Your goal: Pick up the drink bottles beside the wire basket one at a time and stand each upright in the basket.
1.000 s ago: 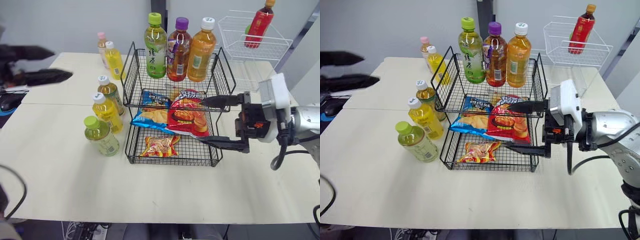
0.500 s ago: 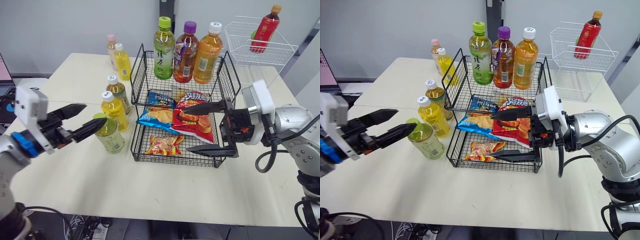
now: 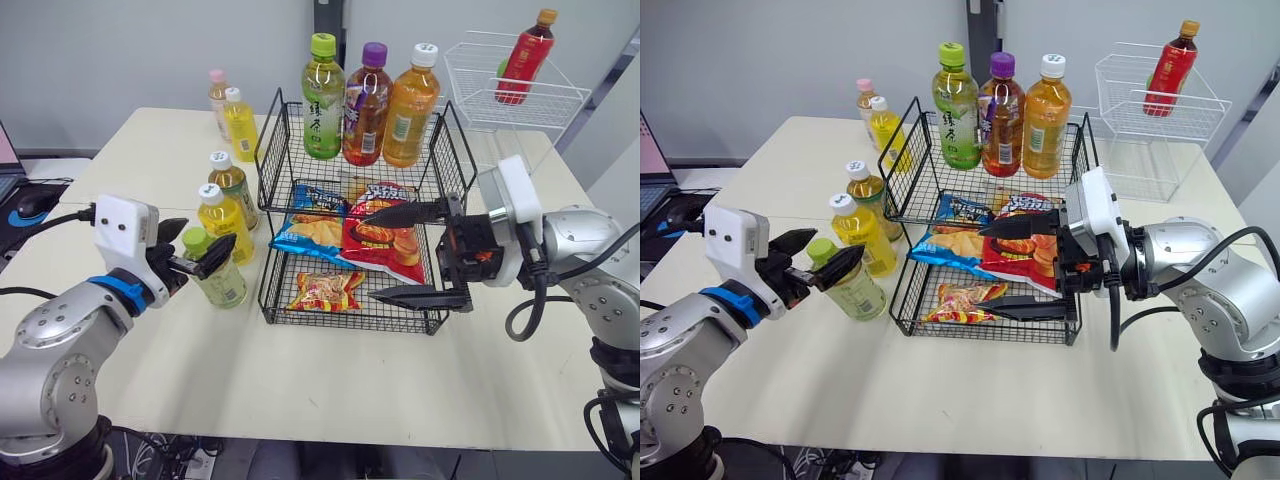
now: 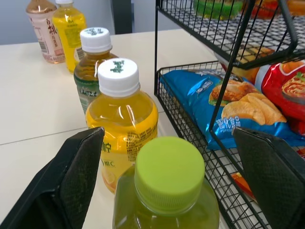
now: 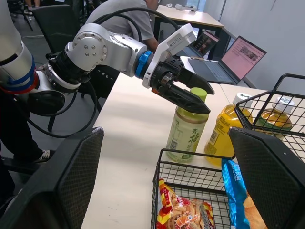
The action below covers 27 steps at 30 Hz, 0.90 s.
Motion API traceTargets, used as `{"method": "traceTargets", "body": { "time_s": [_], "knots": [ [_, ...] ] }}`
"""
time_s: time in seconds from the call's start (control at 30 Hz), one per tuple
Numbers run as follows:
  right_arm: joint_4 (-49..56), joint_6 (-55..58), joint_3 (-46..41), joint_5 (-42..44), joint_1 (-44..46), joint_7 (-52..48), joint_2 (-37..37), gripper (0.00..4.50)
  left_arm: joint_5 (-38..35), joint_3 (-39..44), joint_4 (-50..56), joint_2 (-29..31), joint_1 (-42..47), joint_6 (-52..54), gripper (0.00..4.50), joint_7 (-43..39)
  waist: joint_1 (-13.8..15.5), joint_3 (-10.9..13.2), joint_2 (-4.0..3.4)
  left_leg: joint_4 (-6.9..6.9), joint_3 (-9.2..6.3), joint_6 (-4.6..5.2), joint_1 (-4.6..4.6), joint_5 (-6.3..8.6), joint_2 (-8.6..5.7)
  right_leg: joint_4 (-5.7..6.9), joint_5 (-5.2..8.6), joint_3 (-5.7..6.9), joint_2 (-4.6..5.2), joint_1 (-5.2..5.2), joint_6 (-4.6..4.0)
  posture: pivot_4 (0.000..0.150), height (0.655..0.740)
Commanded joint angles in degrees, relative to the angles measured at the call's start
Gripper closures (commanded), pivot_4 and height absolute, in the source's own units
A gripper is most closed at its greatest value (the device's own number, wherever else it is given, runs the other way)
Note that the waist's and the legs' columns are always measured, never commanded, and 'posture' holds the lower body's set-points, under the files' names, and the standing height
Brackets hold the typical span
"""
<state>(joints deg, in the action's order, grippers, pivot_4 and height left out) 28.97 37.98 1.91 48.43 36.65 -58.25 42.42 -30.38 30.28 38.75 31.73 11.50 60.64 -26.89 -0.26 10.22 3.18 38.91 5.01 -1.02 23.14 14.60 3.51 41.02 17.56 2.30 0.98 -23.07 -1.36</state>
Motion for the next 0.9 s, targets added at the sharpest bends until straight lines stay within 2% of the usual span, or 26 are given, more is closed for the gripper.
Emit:
{"method": "traceTargets", "body": {
  "time_s": [0.03,0.07,0.33,0.37,0.57,0.73,0.9],
  "knots": [
    [1.0,-0.2,-1.5,0.2,1.0,0.9,-0.2,0.0,-1.7,-0.1,1.0,0.6,0.2,-0.5,0.4,1.0,0.0,0.0,0.0,0.0,0.0,0.0,0.0,0.0,0.0,-0.01,0.0,0.0,0.0,0.0,0.0,0.15,0.74],
    [0.9,-0.2,-1.6,0.2,1.0,1.0,-0.3,0.0,-2.0,-0.2,0.7,0.6,0.0,-0.6,0.55,1.1,0.0,0.0,0.0,0.0,0.0,0.0,0.0,0.0,0.0,-0.01,0.0,0.0,0.0,0.0,0.0,0.15,0.74],
    [1.1,-0.2,-2.0,0.2,0.8,1.8,-0.2,0.0,-3.9,-1.0,-0.6,1.9,-0.9,-1.2,3.0,1.1,0.0,0.0,-0.01,-0.02,0.01,0.0,0.01,0.0,0.0,-0.03,0.0,0.0,0.0,0.0,0.0,0.15,0.74],
    [1.2,-0.2,-2.1,0.2,0.7,1.9,-0.2,0.0,-3.9,-0.8,-0.8,2.2,-1.1,-1.6,3.12,0.9,0.0,0.0,-0.01,-0.02,0.0,0.0,0.01,0.0,0.0,-0.03,0.0,0.0,0.0,0.0,0.0,0.15,0.74],
    [1.2,-0.7,-2.6,-0.2,0.3,3.1,-0.3,0.0,-7.5,1.7,-2.2,6.3,1.0,-3.5,3.12,-2.3,0.0,0.0,-0.02,-0.04,0.01,0.0,0.01,0.0,0.01,-0.05,0.0,0.01,0.0,-0.01,0.0,0.15,0.74],
    [1.2,1.5,-4.8,1.1,-0.2,6.0,0.6,0.0,-15.9,6.1,-5.8,14.6,6.7,0.0,3.12,-6.5,0.0,0.1,-0.02,-0.06,0.0,0.0,0.11,0.0,0.01,-0.1,0.01,0.03,0.0,-0.1,0.0,0.15,0.74],
    [2.9,4.6,-9.0,3.5,-3.2,8.8,2.8,0.0,-24.4,7.7,-15.3,26.2,19.2,5.2,3.12,-10.0,0.1,0.1,-0.04,-0.09,-0.02,0.0,0.19,0.0,0.01,-0.22,0.01,0.09,-0.01,-0.13,0.02,0.15,0.74]
  ]
}}
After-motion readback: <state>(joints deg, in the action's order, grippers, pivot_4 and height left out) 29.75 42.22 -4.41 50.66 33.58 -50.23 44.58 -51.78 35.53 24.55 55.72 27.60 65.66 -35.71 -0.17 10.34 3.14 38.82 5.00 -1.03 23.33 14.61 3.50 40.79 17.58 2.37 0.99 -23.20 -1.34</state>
